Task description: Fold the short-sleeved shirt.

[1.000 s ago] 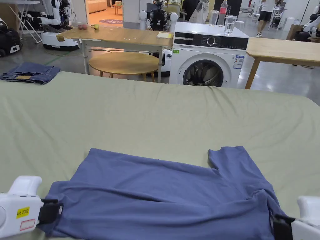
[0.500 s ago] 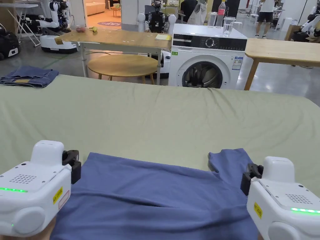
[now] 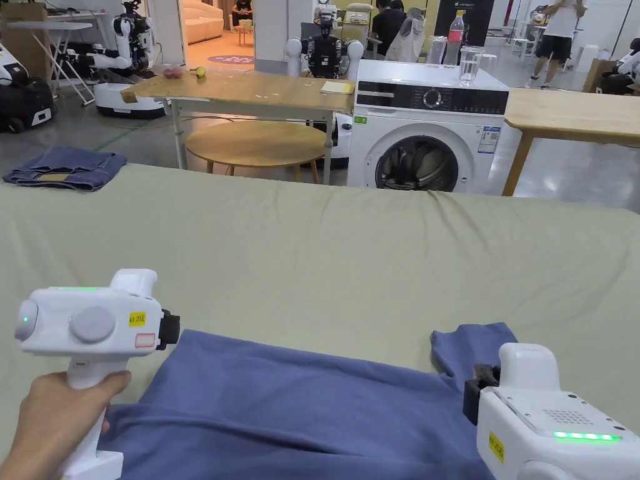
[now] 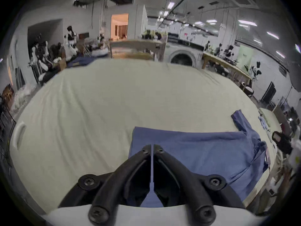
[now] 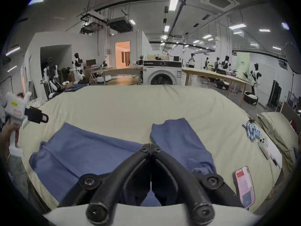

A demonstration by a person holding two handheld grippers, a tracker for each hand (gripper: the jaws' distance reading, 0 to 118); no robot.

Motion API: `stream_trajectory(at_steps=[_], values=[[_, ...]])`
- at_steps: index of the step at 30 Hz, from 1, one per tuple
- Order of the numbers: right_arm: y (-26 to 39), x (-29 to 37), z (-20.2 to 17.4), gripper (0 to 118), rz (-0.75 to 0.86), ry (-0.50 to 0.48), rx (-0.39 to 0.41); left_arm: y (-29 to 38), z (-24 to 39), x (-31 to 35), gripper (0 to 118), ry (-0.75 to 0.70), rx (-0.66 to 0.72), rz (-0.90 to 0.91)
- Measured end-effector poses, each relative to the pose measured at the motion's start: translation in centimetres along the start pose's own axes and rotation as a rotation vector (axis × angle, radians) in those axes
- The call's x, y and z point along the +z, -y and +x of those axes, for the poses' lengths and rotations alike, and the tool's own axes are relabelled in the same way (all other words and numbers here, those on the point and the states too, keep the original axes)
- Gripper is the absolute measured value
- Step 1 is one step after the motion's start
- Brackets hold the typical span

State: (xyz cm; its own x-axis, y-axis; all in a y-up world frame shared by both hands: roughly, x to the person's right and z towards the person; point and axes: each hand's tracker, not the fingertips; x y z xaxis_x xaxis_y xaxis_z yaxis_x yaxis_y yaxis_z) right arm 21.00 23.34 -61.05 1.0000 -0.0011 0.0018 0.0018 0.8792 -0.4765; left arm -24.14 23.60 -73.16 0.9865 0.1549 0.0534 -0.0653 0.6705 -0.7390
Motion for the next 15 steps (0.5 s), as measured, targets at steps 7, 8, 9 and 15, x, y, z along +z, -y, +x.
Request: stream_trajectory(at_steps=[7,8,9,15], values=[[0.8,-1.3,1.1,0,-0.064,0.006,0.003,-4.3,-1.7,-6.6,63,0.038,0.027,-0.233],[0.9,-1.4,1.2,0,-0.07,0.009,0.004,-4.6,-1.7,-7.3,65,0.034,0.022,-0.247],[1.0,-1.5,1.4,0,-0.078,0.012,0.005,-4.7,-1.7,-8.2,65,0.032,0.019,-0.272],[1.5,-1.5,2.4,0,-0.106,0.029,0.003,-3.4,0.1,-12.1,64,-0.075,-0.095,-0.4]])
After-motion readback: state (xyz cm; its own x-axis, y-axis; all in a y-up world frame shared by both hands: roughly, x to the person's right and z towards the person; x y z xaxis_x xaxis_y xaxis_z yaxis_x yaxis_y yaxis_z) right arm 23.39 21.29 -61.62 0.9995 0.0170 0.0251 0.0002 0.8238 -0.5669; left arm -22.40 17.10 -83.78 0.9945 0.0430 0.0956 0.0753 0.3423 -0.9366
